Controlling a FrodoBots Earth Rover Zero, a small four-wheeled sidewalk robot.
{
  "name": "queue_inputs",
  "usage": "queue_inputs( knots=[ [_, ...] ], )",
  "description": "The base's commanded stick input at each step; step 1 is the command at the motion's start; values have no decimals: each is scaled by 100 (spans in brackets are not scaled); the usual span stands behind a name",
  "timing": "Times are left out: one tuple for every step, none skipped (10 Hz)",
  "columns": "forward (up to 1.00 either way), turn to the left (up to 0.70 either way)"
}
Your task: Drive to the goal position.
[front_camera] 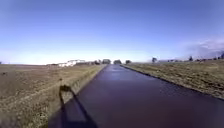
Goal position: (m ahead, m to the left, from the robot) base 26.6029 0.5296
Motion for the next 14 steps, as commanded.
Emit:
queue_inputs(
  knots=[
    [100, 0],
    [100, 0],
    [100, 0],
    [100, 0],
    [100, 0],
    [100, 0],
    [100, 0],
    [100, 0],
    [100, 0],
    [100, 0],
    [100, 0],
    [100, 0],
    [100, 0],
    [100, 0]
  ],
)
